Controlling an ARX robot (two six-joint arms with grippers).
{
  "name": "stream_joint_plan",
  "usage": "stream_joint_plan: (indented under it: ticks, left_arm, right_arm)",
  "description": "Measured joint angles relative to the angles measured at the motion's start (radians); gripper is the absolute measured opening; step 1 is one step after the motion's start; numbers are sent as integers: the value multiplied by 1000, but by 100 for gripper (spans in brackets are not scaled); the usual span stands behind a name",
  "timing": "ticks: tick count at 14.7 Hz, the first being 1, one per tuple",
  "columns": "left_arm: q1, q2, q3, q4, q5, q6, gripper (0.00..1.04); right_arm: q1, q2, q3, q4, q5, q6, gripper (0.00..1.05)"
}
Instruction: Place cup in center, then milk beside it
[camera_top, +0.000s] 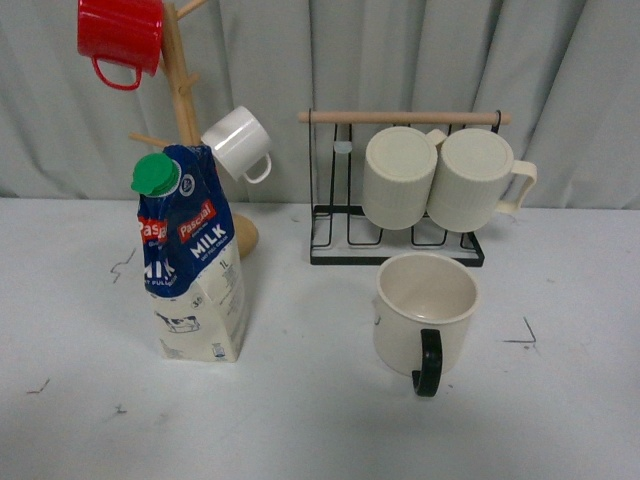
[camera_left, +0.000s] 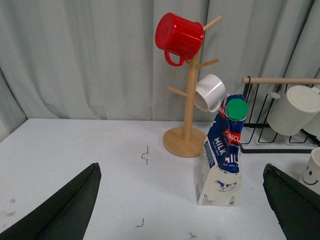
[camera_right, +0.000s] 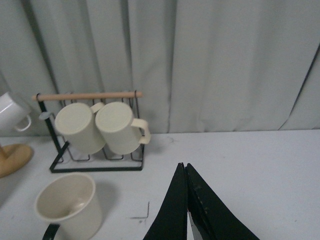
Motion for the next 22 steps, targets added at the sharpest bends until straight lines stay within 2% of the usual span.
stream_joint_plan:
  ticks: [1,2,3,4,6,9,10,13,14,15,16,17,20,22]
  left_arm:
    - [0,0,0,0,-1,0,98]
    - [0,0,0,0,0,0,98]
    - [0,0,0,0,0,0,98]
    - [0,0,0,0,0,0,98]
    - [0,0,0,1,0,0,98]
    - [0,0,0,0,-1,0,98]
    - [0,0,0,0,0,0,98]
    - [0,0,0,0,0,0,98]
    - [27,172,133,-320,68,-33,98]
    - [39,351,245,-444,87,-44,98]
    - [48,467,327,-416,98,-58,98]
    - [-9,699,497,-219,58,-72,98]
    - [-159,1048,681,-50,5,-120,98]
    - [-262,1224,800,-1,-25,-129,98]
  right_arm:
    - [4,-54,-39,-15,-2,0,2]
    - [4,-233,-107,-169,-2,0,2]
    - [4,-443,-147,-393,-2,0,2]
    - [4,-587,-147,-454,-2,0,2]
    - [4,-676,-147,-521,-2,0,2]
    - [4,-681,-147,-513,-2,0,2]
    - [4,-681,-147,-513,-2,0,9]
    - [4,-681,-147,-513,-2,0,55]
    - [4,-681,-147,-513,-2,0,95]
    - [4,-681,-147,-512,-3,0,100]
    - [4,-681,-147,-513,-2,0,97]
    - [4,-681,-147,-513,-2,0,98]
    - [4,-681,-147,-513,-2,0,98]
    - [4,-681,-147,-513,-2,0,98]
